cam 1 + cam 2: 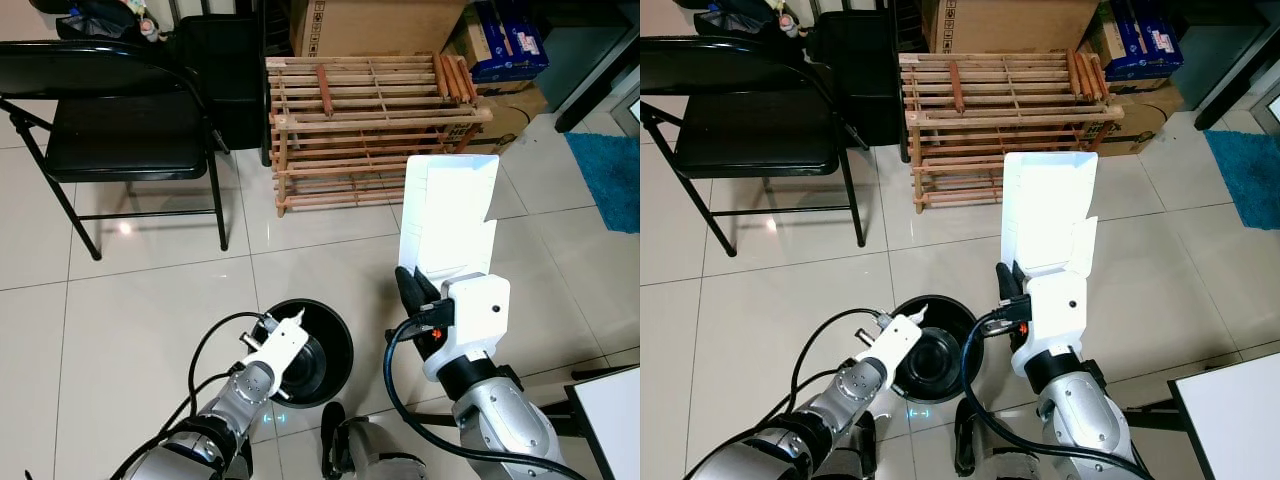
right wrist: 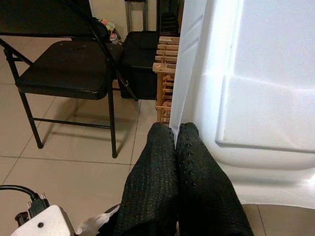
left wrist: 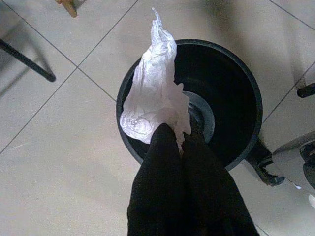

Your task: Picking trash to rubbish bin

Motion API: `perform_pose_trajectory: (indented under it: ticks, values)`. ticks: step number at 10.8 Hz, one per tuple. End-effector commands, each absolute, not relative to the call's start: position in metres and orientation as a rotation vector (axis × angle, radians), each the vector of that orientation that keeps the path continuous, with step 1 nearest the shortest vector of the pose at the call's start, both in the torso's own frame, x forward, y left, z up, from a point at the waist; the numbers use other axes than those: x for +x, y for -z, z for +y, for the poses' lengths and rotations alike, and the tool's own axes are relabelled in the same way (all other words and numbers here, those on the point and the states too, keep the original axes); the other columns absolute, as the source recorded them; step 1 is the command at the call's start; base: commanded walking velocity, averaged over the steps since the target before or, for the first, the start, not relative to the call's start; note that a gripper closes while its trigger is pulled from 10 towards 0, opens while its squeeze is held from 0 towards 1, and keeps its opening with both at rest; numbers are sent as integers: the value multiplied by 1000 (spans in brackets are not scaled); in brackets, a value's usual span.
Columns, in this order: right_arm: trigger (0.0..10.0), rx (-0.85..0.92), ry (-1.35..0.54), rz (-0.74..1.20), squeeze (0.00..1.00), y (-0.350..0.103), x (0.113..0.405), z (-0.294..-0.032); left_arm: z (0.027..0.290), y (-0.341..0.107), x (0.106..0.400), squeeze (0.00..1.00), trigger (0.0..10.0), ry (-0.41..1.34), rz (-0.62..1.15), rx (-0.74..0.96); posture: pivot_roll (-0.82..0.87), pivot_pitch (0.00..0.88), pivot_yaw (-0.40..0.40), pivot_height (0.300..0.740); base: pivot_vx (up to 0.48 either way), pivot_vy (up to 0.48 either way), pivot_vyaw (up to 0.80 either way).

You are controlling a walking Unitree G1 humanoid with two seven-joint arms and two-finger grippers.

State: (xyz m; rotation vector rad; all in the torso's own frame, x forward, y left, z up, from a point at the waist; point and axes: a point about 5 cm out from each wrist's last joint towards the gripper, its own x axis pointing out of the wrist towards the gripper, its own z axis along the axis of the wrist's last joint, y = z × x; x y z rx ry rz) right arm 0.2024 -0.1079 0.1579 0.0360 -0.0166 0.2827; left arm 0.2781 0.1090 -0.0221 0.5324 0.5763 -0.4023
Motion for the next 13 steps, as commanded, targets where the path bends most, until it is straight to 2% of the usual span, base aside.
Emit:
perform_pose_trajectory:
  ticks: [1,2,13]
  values:
    - [10000,24,-258,-7,0,-156,201,-113,104,28,271,212,10000,429,611,534,-18,296,-111,740,0,0,0]
    - [10000,23,-256,-10,0,-156,201,-113,103,27,273,1000,10000,430,607,520,-21,296,-108,740,0,0,0]
    - [10000,10,-256,-28,0,-158,206,-112,105,26,274,1000,10000,415,603,518,-15,282,-99,740,0,0,0]
